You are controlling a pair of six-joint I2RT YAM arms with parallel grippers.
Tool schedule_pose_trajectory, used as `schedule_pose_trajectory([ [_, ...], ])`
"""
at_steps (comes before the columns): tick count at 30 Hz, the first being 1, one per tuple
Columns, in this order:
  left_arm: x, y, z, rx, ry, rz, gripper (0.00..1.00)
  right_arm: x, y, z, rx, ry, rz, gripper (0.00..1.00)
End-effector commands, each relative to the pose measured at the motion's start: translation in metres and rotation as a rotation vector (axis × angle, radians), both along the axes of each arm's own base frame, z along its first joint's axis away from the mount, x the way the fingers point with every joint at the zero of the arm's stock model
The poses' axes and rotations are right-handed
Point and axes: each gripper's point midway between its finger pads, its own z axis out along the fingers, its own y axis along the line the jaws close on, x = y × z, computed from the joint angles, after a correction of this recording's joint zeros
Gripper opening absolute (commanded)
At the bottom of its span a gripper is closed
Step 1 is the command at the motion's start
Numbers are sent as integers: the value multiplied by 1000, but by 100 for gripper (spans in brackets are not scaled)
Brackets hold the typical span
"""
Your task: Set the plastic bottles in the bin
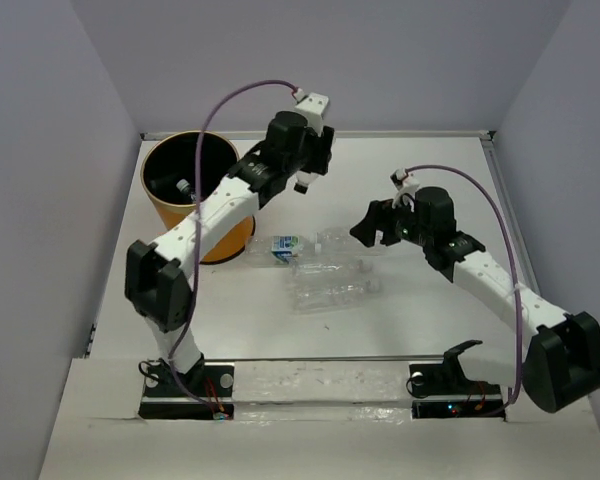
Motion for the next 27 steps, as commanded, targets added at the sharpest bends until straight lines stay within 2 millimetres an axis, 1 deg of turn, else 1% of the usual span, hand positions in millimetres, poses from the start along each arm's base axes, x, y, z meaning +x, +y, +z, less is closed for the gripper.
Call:
schedule_pose_trajectory([
  [1, -21, 38, 143, -296, -256, 78, 53, 35, -8, -9, -217, -15, 33, 83],
  [2, -17, 62, 149, -303, -280, 158, 53, 40, -8, -8, -252, -40, 62, 83],
  [3, -23, 82, 155, -316, -299, 200, 53, 47, -4, 3, -257, -64, 79, 86],
  [4, -22, 101, 154, -314, -307, 253, 53, 50, -2, 4, -269, -76, 98, 88],
  [5, -22, 117, 153, -331, -303, 294, 53, 53, 0, -1, -292, -80, 128, 89],
  [6, -19, 155, 156, -353, -339, 374, 53, 59, 2, 5, -316, -115, 157, 91],
  [7, -18, 178, 157, -364, -361, 440, 54, 55, 1, -3, -339, -80, 185, 93],
  [8, -17, 198, 157, -391, -374, 502, 54, 57, 1, -14, -374, -63, 217, 93],
  [9, -17, 232, 158, -416, -416, 585, 54, 54, 2, -18, -400, -40, 241, 95],
  [11, -19, 256, 156, -443, -440, 643, 54, 58, -6, -32, -476, -32, 257, 96],
  [12, -18, 270, 151, -440, -455, 684, 55, 57, -6, -42, -509, -15, 271, 96],
  [13, -15, 278, 146, -427, -458, 719, 56, 57, -13, -48, -556, -2, 278, 96],
  [14, -15, 283, 143, -414, -459, 739, 56, 57, -14, -52, -570, 6, 284, 96],
  [15, -10, 287, 136, -398, -453, 764, 57, 59, -15, -54, -579, 10, 286, 96],
  [16, -9, 297, 128, -362, -454, 814, 58, 58, -15, -60, -588, 34, 297, 96],
  [17, -7, 301, 122, -346, -451, 839, 60, 61, -8, -56, -591, 17, 319, 96],
  [18, -4, 306, 112, -331, -442, 864, 73, 59, 1, -55, -598, 8, 349, 97],
  [19, -3, 309, 108, -327, -438, 883, 80, 59, 6, -62, -611, 19, 373, 97],
  [20, -2, 313, 102, -316, -427, 908, 89, 60, 11, -59, -625, 10, 393, 97],
  [21, -2, 313, 99, -315, -420, 906, 99, 54, 18, -67, -635, 38, 432, 98],
  [22, -2, 311, 98, -316, -414, 895, 99, 54, 23, -69, -638, 38, 449, 98],
  [24, -6, 308, 104, -323, -421, 874, 99, 59, 28, -70, -653, 28, 469, 98],
  [25, -9, 307, 108, -330, -424, 863, 99, 58, 32, -73, -667, 32, 480, 99],
  [26, -15, 302, 118, -348, -433, 827, 99, 59, 32, -83, -680, 53, 491, 99],
  [27, -18, 298, 124, -364, -438, 802, 99, 64, 34, -82, -682, 48, 491, 99],
])
